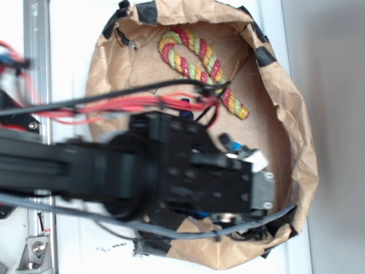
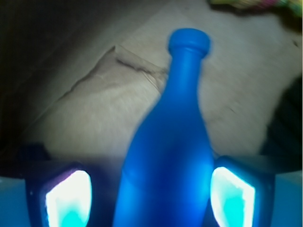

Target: Grab the blue bottle.

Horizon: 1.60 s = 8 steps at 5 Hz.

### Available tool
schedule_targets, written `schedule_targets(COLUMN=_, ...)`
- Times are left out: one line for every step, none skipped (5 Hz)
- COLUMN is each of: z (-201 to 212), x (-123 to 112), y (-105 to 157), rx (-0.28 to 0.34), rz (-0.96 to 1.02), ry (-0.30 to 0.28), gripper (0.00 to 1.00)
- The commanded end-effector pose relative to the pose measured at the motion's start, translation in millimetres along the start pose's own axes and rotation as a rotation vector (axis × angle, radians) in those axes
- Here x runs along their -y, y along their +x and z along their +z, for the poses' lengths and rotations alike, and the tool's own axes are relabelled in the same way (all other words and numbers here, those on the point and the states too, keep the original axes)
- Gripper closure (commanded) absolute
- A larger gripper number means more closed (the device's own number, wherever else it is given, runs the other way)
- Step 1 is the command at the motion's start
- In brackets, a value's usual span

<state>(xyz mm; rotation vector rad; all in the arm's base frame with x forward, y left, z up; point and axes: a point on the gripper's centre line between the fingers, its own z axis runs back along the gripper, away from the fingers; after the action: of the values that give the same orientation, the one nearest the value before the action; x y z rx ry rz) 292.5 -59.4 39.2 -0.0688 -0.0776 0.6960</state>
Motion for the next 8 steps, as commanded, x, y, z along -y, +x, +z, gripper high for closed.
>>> schedule_targets(z=9, x=15, y=17, rx=0.014, rz=-0.057, ry=0.032, gripper=0.26)
schedule_targets(z=17, x=9, y=14, rx=-0.006, rz=-0.049, ry=0.036, gripper=1.0)
schedule_targets(z=43, x=-3, y=26, rx=0.012, rz=-0.15, ry=-0.019, gripper=1.0)
schedule_targets(z=96, x=-37, y=52, rx=0.221, rz=-0.342, ry=-0.102, gripper=1.0)
schedule_targets(z=150, x=-52, y=58, rx=0.238, rz=-0.534, ry=-0.104, gripper=1.0)
schedule_targets(z=179, x=-53, y=50, rx=0.361, rz=-0.619, ry=0.043, gripper=1.0)
schedule_targets(z=166, x=-44, y=43, rx=0.336, rz=-0.559, ry=0.078, gripper=1.0)
schedule_targets(z=153, x=-33, y=42, rx=0.306, rz=-0.58, ry=0.082, gripper=1.0)
